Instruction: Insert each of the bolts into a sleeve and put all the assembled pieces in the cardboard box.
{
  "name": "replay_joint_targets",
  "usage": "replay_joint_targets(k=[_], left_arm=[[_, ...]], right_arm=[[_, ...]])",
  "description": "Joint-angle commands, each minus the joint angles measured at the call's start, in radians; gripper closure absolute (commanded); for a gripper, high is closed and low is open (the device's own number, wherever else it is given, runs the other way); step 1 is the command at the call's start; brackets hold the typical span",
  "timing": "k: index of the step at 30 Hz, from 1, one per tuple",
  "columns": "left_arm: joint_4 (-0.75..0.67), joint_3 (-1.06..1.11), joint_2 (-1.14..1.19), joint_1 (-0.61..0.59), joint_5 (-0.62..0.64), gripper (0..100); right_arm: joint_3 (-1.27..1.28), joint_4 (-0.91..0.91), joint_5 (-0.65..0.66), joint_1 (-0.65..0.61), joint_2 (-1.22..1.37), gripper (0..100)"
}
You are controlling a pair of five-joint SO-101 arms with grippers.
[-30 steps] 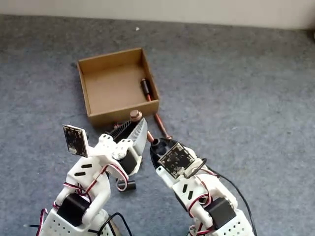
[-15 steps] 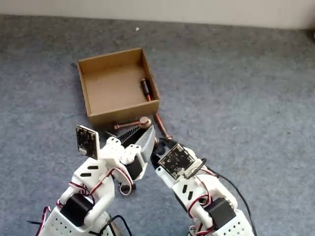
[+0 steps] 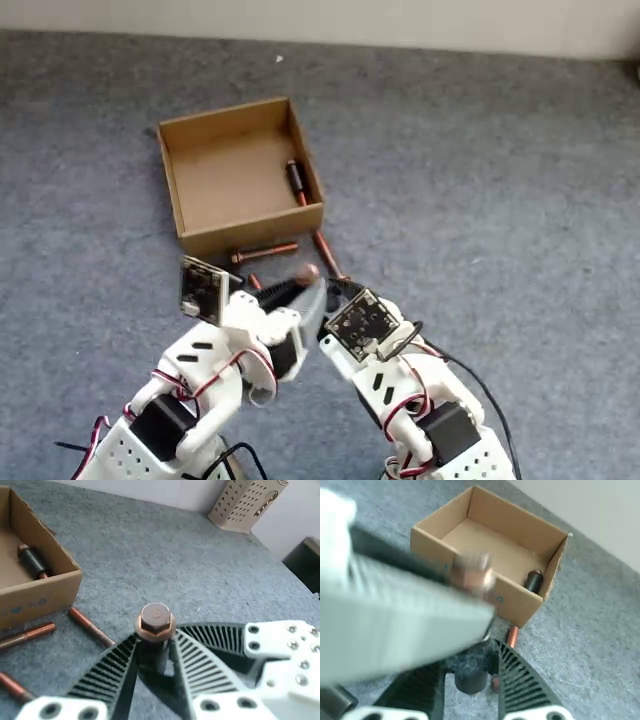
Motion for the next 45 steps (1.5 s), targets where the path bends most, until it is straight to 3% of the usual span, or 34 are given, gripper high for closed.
replay_joint_targets(k=[1,5,10,18,24,27,34,39,45], left_arm=[[0.097,-0.018,-0.008,0.087,-0.012,77],[0.12,-0.056,-0.008,0.061,-0.012,78],[0.124,-0.119,-0.008,-0.085,-0.017,81],[0.155,-0.124,-0.01,-0.323,-0.109,100],[0.213,-0.084,-0.01,-0.49,-0.117,99],[0.227,-0.044,-0.01,-0.552,-0.117,99],[0.224,0.104,-0.01,-0.578,-0.118,99],[0.222,0.11,-0.01,-0.575,-0.118,99],[0.222,0.116,-0.01,-0.579,-0.118,99]], right_arm=[[-0.025,-0.031,-0.005,0.03,-0.013,99.3],[-0.022,-0.031,-0.005,0.03,-0.013,99.3],[-0.018,-0.031,-0.005,0.031,-0.013,99.3],[-0.018,-0.031,-0.005,0.073,-0.013,99.3],[-0.018,-0.058,-0.005,0.074,-0.012,99.3],[-0.022,-0.081,-0.068,0.114,-0.012,99.3],[-0.09,-0.079,-0.132,0.173,0.007,99.3],[-0.306,-0.124,-0.135,0.116,0.249,99.1],[-0.561,-0.332,-0.133,0.033,0.73,98.9]])
